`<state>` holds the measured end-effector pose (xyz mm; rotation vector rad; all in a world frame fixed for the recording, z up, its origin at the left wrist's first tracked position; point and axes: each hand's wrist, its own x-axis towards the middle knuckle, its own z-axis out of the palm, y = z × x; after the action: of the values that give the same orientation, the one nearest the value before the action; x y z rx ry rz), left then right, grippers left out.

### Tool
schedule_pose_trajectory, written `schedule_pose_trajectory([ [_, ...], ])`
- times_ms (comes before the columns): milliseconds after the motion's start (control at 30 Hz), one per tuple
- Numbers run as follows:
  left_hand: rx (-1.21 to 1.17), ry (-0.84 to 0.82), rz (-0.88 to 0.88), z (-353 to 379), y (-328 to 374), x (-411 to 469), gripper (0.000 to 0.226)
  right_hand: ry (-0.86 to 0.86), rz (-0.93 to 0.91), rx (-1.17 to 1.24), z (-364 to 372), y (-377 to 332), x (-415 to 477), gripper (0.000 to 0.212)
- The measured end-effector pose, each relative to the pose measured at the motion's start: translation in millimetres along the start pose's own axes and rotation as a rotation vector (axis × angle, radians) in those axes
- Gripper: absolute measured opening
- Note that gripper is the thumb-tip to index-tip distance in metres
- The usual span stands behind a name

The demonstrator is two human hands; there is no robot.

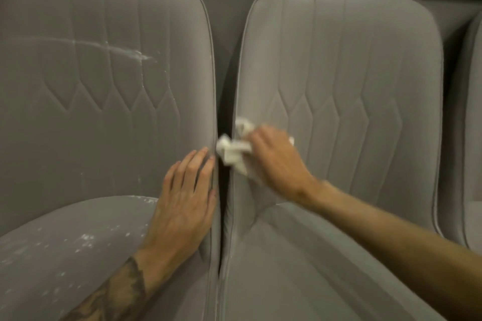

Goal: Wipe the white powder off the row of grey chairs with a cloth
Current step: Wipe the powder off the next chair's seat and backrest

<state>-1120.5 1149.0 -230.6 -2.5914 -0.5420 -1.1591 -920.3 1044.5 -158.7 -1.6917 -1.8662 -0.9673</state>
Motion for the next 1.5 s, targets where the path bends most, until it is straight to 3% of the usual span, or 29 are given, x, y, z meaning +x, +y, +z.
schedule_pose_trajectory([
  [100, 0.0, -0.049, 0.001, -5.4, -1.2, -5.6, 0.058, 0.235, 0.309, -0.046, -15.8, 27.2, 74.6, 0.032],
  [167, -0.017, -0.065, 0.011, -8.4, -2.2, -9.3, 0.059, 0.267, 0.408, -0.042, -11.1, 26.8, 87.2, 0.034],
  [267, -0.059, -0.086, 0.003, -9.3, -2.3, -14.7, 0.06, 0.184, 0.334, 0.083, 8.5, -6.8, 33.2, 0.032],
  [333, -0.097, -0.106, -0.013, -9.5, -2.0, -20.5, 0.062, 0.043, 0.225, 0.15, 16.2, -34.2, -22.6, 0.021],
  [433, -0.144, -0.164, -0.028, -14.5, -2.7, -32.2, 0.062, -0.109, 0.107, 0.147, 12.8, -40.9, -56.3, 0.021],
  [633, -0.214, -0.342, -0.069, -27.0, 1.0, -64.3, 0.057, 0.113, 0.438, 0.095, 15.3, -29.9, 0.0, 0.015],
  [700, -0.218, -0.402, -0.056, -32.4, -0.8, -75.8, 0.054, 0.054, 0.412, 0.156, 21.1, -45.8, -22.4, 0.012],
  [833, -0.232, -0.496, -0.023, -37.9, -8.5, -90.5, 0.055, -0.262, 0.334, 0.326, 21.0, -83.2, -93.3, 0.017],
  [967, -0.302, -0.532, -0.044, -33.2, -12.9, -95.1, 0.057, -0.479, 0.195, 0.321, 7.7, -96.5, -110.0, 0.021],
  [1133, -0.359, -0.549, 0.015, -43.4, -13.6, -95.7, 0.049, -0.465, 0.436, 0.248, 15.4, -82.9, -104.5, 0.017],
  [1300, -0.348, -0.653, 0.063, -56.1, -18.1, -93.6, 0.063, -0.484, 0.436, 0.242, -19.2, -143.5, -112.6, 0.017],
  [1400, -0.361, -0.629, 0.075, -62.6, -22.0, -97.2, 0.048, -0.572, 0.395, 0.298, -43.4, -172.8, -115.9, 0.015],
  [1500, -0.388, -0.633, 0.084, -71.3, -25.0, -103.0, 0.035, -0.537, 0.529, 0.237, -31.4, -165.3, -106.7, 0.017],
])
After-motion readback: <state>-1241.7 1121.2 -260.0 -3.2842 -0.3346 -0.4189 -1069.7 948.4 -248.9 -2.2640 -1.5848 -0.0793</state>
